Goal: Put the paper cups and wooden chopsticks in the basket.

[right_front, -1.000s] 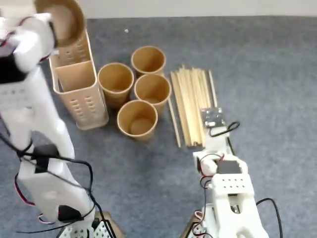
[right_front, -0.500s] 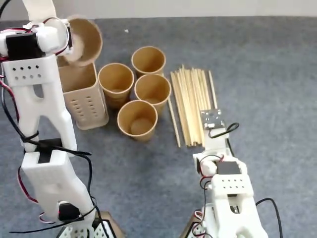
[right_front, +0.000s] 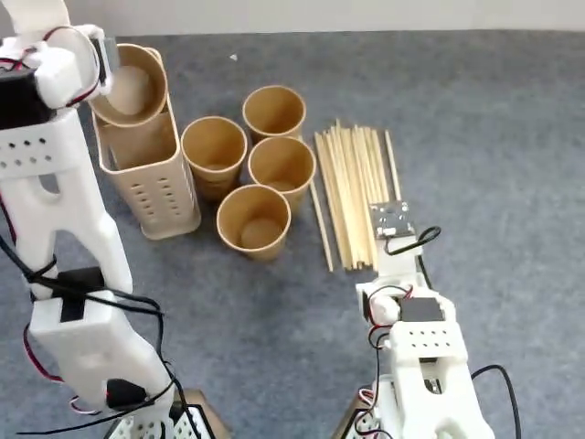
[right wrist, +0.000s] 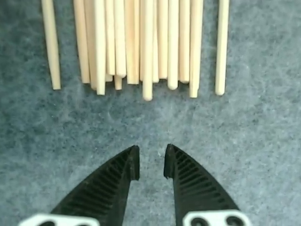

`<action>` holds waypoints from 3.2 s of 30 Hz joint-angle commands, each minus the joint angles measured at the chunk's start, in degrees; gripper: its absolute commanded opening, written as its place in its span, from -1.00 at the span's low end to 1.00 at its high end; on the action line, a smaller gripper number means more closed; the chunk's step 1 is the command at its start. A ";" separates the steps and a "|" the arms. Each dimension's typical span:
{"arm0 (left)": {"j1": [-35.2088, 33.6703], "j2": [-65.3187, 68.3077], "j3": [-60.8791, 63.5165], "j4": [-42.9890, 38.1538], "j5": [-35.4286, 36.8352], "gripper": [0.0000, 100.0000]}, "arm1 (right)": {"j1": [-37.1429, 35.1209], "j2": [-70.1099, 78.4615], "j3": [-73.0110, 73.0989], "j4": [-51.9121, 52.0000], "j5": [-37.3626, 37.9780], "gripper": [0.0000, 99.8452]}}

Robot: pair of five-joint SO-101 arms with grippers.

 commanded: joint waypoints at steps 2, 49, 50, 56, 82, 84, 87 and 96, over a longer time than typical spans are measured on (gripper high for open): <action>-1.89 -0.40 -0.13 -7.38 -0.09 -0.61 | -0.22 0.13 -0.22 -0.75 -0.18 -0.79; 32.75 -33.63 44.62 14.24 -6.59 -0.62 | 0.04 0.13 0.04 -2.33 -0.18 -0.79; 34.51 -34.86 49.98 12.84 -6.77 -0.62 | 0.04 0.13 0.04 -2.33 -0.18 -0.79; 35.82 -35.91 74.33 -5.01 -12.22 -0.62 | 0.04 0.13 0.04 -2.33 -0.18 -0.79; 34.42 -36.00 65.89 -7.56 -13.80 -0.62 | 0.04 0.13 0.04 -2.33 -0.18 -0.79; 32.31 -35.91 64.92 -4.57 -13.63 -0.62 | 0.04 0.13 0.04 -2.33 -0.18 -0.79; 27.82 -35.91 66.07 -1.14 -12.40 -0.62 | 0.04 0.13 0.04 -2.33 -0.18 -0.79; 22.29 -35.91 75.65 -4.57 -10.02 -0.61 | -0.04 0.13 0.04 -2.33 -0.18 -0.79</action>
